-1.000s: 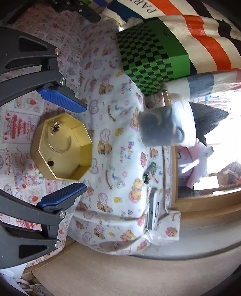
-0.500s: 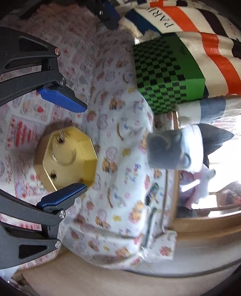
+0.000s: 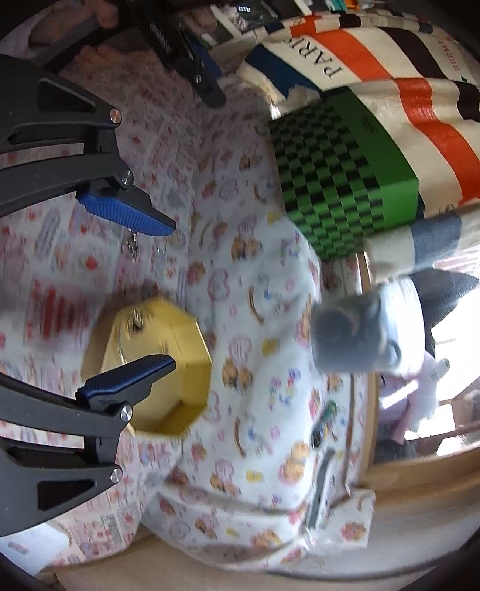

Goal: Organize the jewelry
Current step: 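Move the right tool to the silver charm chain and close on it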

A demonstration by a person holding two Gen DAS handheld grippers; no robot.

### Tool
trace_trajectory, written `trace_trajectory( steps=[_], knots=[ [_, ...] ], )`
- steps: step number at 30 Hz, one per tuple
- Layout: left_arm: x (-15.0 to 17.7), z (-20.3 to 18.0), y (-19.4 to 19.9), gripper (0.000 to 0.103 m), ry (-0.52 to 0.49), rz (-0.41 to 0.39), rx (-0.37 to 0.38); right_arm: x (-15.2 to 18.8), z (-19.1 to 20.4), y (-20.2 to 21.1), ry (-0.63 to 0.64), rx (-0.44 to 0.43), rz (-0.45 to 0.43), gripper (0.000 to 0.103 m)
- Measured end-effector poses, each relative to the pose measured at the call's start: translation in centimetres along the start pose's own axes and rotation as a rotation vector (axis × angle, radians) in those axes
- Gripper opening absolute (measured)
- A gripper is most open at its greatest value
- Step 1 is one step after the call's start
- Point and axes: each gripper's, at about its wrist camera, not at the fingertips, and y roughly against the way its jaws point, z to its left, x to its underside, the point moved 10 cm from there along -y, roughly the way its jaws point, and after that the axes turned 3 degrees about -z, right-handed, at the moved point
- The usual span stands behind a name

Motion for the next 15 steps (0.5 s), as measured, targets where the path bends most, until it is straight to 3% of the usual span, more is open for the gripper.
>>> trace_trajectory(
  steps=[3,12,15],
  knots=[
    [0.1,0.2,-0.2,0.102,-0.015,0.004,-0.012,0.2,1.9,-1.5,0.006,-0.015,0.061,0.046],
    [1.1,2.7,-1.6,0.098,0.036,0.063,-0.072,4.0,6.2,-7.7,0.072,-0.052,0.276,0.027],
    [1.4,2.6,-2.0,0.096,0.034,0.080,-0.059,4.4,6.5,-8.7,0.091,-0.041,0.285,0.019]
  ],
)
